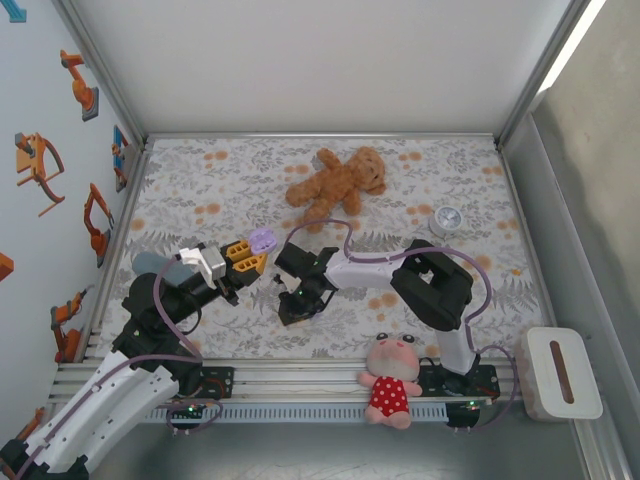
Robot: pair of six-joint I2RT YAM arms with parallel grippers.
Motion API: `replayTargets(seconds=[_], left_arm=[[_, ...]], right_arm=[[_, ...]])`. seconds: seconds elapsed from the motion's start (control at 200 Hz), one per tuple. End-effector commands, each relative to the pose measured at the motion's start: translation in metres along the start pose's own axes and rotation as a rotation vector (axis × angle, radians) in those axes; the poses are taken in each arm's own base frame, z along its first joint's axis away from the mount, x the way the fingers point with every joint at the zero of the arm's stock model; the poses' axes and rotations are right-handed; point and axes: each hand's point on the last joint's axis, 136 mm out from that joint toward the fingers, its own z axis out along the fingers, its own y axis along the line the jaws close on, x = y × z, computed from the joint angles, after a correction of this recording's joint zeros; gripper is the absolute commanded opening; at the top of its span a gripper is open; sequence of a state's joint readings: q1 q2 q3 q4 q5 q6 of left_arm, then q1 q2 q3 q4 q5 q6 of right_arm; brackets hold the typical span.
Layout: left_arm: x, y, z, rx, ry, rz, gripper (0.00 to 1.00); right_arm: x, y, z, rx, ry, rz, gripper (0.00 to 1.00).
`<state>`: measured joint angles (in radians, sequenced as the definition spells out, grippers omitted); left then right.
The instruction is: Insert wireless bluetooth earbuds into charging case
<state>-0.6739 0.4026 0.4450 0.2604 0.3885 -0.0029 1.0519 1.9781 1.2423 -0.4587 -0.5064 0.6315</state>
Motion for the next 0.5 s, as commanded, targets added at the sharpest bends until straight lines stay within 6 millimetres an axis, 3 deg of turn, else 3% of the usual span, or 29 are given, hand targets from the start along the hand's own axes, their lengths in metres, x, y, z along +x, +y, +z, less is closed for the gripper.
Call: replayTargets(seconds=[0.0, 0.316, 0.496], left_arm=[[-0.018, -0.001, -0.002, 0.000, -0.040, 0.028, 0.05], [-0.018, -0.002, -0.003, 0.000, -0.039, 0.027, 0.05], [-0.018, -0.002, -0.004, 0.000, -0.040, 0.021, 0.05]], right_arm=[[0.000, 0.000, 0.003, 0.022, 0.007, -0.014, 0.15], [-0.005, 0.006, -0.009, 0.019, -0.037, -0.058, 0.13], [-0.012, 0.014, -0.030, 0.017, -0.107, -0.127, 0.13]])
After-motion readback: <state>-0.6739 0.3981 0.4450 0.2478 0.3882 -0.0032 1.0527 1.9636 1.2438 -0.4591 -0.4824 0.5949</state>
